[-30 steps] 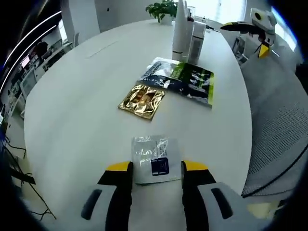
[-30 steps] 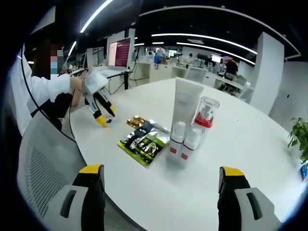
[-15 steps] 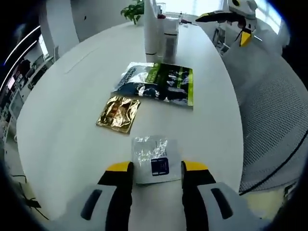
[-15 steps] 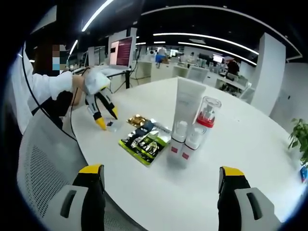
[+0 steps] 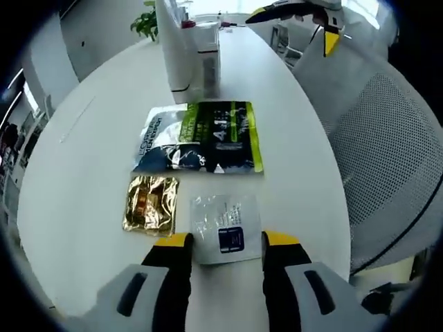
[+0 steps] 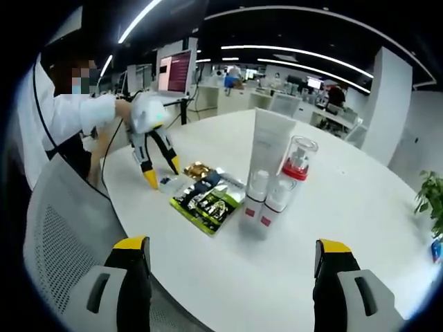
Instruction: Arrange the skincare products in the storage area until every visible bottle or jar stands upright without overlapping.
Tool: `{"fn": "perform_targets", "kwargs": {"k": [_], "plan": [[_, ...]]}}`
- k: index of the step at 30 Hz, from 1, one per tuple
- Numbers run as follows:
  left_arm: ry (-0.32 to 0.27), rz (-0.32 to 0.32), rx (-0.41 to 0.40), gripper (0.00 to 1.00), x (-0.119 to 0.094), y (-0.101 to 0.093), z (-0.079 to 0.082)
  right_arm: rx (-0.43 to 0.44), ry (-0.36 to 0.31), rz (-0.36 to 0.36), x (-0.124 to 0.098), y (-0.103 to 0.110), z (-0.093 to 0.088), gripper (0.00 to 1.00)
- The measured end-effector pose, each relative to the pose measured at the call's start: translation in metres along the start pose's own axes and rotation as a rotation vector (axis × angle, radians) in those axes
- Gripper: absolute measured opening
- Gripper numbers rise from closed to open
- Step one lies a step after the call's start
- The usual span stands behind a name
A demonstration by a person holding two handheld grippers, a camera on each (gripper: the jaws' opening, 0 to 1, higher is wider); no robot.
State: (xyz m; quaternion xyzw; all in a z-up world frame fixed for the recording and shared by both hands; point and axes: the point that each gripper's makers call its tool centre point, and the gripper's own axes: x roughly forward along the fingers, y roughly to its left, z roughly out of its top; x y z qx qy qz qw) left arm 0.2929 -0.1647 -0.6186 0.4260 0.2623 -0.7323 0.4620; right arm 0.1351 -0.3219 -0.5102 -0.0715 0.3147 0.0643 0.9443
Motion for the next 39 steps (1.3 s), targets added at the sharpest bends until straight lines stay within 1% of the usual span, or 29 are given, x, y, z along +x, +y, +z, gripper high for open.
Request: {"fn": "perform_targets", "kwargs": {"k": [1,4,7,12,17,19,21,23,24,27,30,34,35,37,39], "plan": [[0.0,-0.009,0.011,0.37,0.001,0.0,0.003,-0.001,0.004,-0.002,-0.001,-0.003,-0.003,1.0],[0.006,-0.029,0.042,0.37,0.004,0.0,0.008,0.006,0.006,-0.011,-0.001,-0.004,-0.003,1.0],[0.001,-0.038,0.033,0.38,0.006,0.002,0.012,0.016,0.003,-0.013,-0.001,-0.003,-0.002,1.0],[-0.002,-0.045,0.055,0.38,0.008,0.002,0.015,0.014,0.014,-0.006,0.0,-0.002,-0.006,1.0],[-0.006,-0.022,0.068,0.39,0.008,0.009,0.014,0.022,0.005,-0.009,-0.001,-0.004,-0.006,1.0],[-0.018,-0.022,0.063,0.39,0.006,0.009,0.016,0.021,0.005,-0.011,-0.001,-0.004,-0.006,1.0],[-0.054,-0.023,0.057,0.4,0.003,0.009,0.023,0.018,0.008,-0.009,-0.001,-0.003,-0.006,1.0],[-0.057,-0.022,0.064,0.4,0.0,0.009,0.024,0.015,0.007,-0.004,-0.001,-0.002,-0.005,1.0],[-0.048,-0.022,0.069,0.4,0.0,0.008,0.023,0.015,0.006,-0.002,0.0,-0.001,-0.005,1.0],[-0.003,0.001,0.094,0.4,-0.001,0.012,0.012,0.011,-0.002,0.004,0.001,0.0,-0.003,1.0],[0.026,0.003,0.106,0.4,0.0,0.009,0.007,0.009,-0.005,0.008,0.001,0.0,-0.002,1.0],[0.029,-0.014,0.111,0.4,0.002,0.006,0.006,0.006,-0.004,0.011,0.0,0.0,-0.004,1.0],[0.041,-0.008,0.114,0.4,0.002,0.007,0.004,0.005,-0.003,0.01,0.0,-0.001,-0.005,1.0],[0.03,-0.004,0.091,0.4,0.003,0.009,0.007,0.009,-0.004,0.01,0.0,-0.001,-0.005,1.0],[0.029,-0.001,0.094,0.41,0.003,0.009,0.008,0.01,-0.003,0.008,-0.001,-0.002,-0.006,1.0]]}}
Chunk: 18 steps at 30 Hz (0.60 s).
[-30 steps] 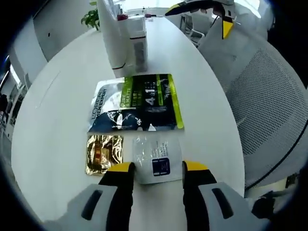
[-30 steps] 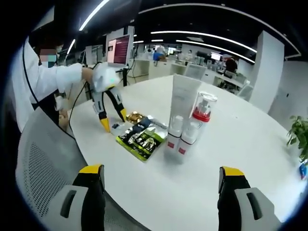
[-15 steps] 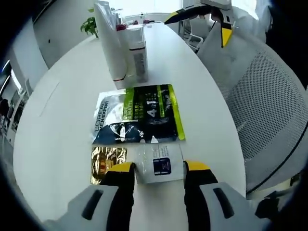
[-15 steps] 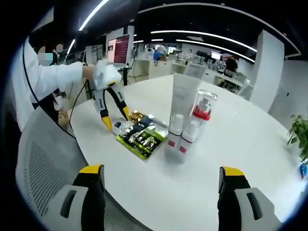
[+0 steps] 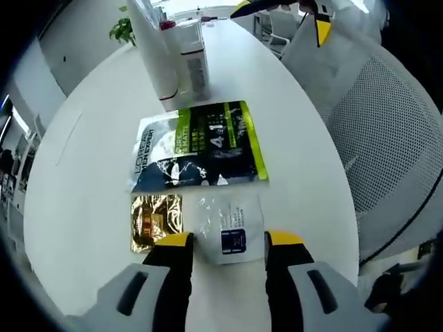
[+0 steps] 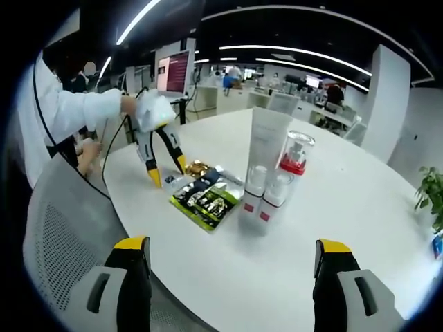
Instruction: Arrange the skincare products in the storage area until every visible bottle or jar stands upright without overlapping.
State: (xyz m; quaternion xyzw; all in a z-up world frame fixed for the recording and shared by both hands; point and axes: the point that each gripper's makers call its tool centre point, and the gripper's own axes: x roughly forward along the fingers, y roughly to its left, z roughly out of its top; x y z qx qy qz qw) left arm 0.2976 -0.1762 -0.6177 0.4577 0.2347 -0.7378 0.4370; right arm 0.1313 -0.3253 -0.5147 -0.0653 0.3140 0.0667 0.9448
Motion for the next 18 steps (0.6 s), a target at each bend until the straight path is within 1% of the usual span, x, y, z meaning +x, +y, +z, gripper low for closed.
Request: {"fn": "perform_targets", "kwargs": {"k": [2,8,11,16,18], "plan": [[-0.001,-0.005,-0.013,0.42,0.0,0.0,0.0,0.0,0.003,0.0,0.0,0.0,-0.001,1.0],[-0.016,-0.011,-0.012,0.43,0.0,-0.002,0.003,-0.001,0.008,0.003,0.001,0.001,-0.002,1.0],[-0.013,-0.003,-0.009,0.43,-0.002,-0.003,0.004,-0.003,0.005,0.009,0.001,0.002,-0.001,1.0],[-0.049,0.008,-0.02,0.45,-0.009,-0.006,0.011,-0.008,0.004,0.011,0.001,0.003,0.001,1.0],[-0.034,0.031,-0.028,0.45,-0.009,-0.002,0.008,-0.013,0.008,0.014,0.001,0.004,0.001,1.0]]}}
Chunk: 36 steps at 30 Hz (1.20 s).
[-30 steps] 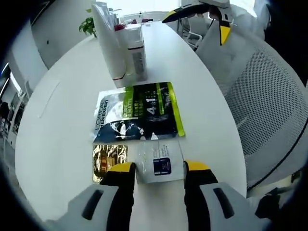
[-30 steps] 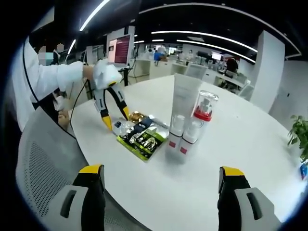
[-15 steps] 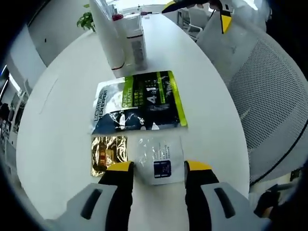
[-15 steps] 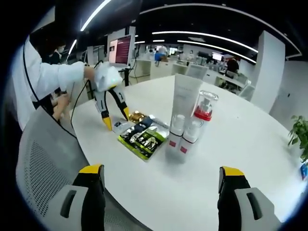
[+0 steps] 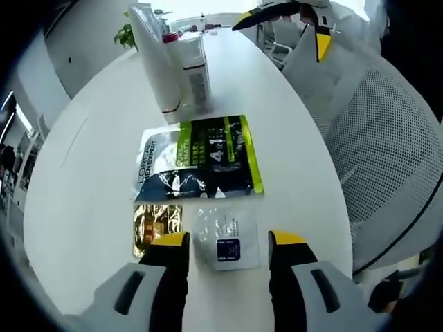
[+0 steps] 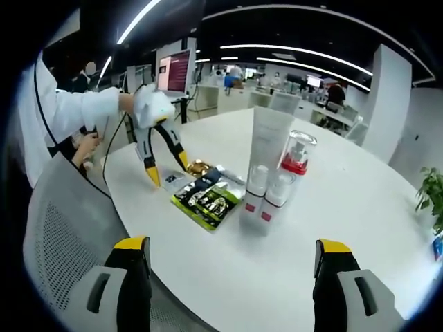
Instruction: Arrange the skincare products in the storage area until every visible bottle or jar stands upright without overlapping.
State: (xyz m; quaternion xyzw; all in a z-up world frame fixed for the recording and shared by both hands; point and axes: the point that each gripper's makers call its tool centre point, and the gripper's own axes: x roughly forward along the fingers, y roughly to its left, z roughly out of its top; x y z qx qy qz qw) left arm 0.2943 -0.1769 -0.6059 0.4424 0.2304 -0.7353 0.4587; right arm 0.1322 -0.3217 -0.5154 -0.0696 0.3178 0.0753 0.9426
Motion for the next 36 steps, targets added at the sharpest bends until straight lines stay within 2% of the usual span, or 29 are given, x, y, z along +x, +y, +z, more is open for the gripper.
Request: {"fn": "perform_targets", "kwargs": {"k": [7,12,21,36], "plan": [[0.033,0.01,-0.022,0.45,0.001,0.0,-0.014,-0.006,-0.002,0.01,0.0,0.003,0.001,1.0],[0.032,-0.006,-0.046,0.4,0.007,-0.002,-0.013,-0.012,0.002,0.013,0.0,0.003,0.001,1.0],[0.02,-0.013,-0.057,0.4,0.009,-0.002,-0.008,0.002,0.012,0.003,0.0,-0.001,-0.005,1.0],[0.015,-0.007,-0.079,0.4,0.011,0.002,-0.01,-0.001,0.015,0.011,0.001,0.001,-0.007,1.0]]}}
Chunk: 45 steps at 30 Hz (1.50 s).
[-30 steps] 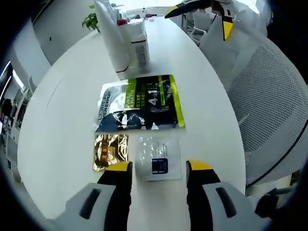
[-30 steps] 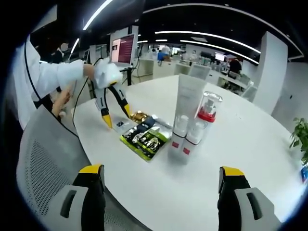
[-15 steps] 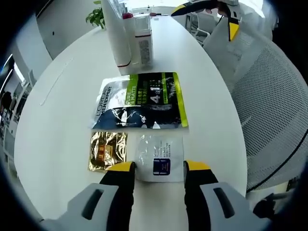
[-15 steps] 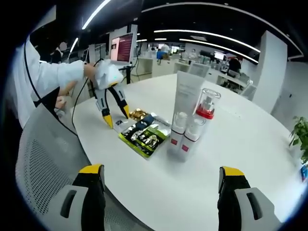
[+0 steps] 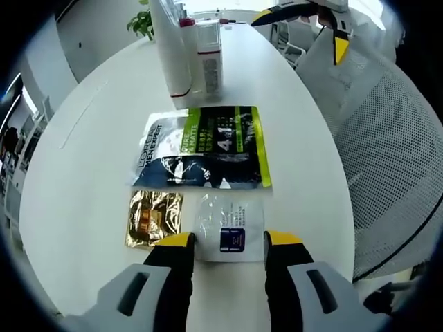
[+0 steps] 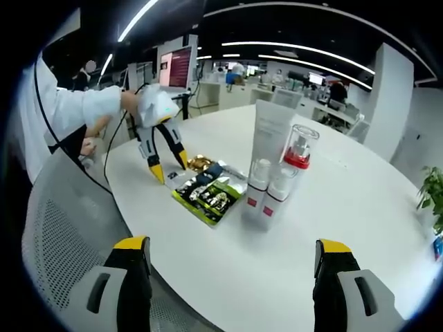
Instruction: Arrange the skincare products in the storage area until every visible bottle or jar stands upright without overlapping.
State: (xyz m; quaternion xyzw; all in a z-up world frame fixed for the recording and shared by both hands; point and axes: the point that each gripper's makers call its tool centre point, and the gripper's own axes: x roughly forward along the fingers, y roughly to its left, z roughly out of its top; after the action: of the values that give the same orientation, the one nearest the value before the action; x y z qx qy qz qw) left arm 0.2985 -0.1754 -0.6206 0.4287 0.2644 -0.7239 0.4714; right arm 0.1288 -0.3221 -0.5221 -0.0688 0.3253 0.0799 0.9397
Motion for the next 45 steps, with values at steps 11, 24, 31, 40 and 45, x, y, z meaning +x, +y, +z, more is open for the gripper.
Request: {"fn": "perform_targets", "kwargs": {"k": [11,24,31,40,45], "plan": [[-0.014,0.015,-0.008,0.45,-0.004,0.0,0.003,0.002,0.0,0.002,-0.001,0.002,0.0,1.0],[-0.084,0.1,-0.06,0.57,-0.025,-0.003,0.021,0.003,-0.012,0.001,-0.002,0.001,0.004,1.0],[-0.103,0.176,-0.094,0.74,-0.032,-0.002,0.02,-0.01,-0.017,0.004,-0.002,0.0,0.006,1.0],[-0.161,0.288,-0.178,0.89,-0.051,-0.006,0.022,-0.018,-0.033,-0.011,-0.006,-0.005,0.011,1.0],[-0.211,0.315,-0.246,0.92,-0.061,-0.016,0.023,-0.019,-0.038,-0.017,-0.009,-0.01,0.009,1.0]]}}
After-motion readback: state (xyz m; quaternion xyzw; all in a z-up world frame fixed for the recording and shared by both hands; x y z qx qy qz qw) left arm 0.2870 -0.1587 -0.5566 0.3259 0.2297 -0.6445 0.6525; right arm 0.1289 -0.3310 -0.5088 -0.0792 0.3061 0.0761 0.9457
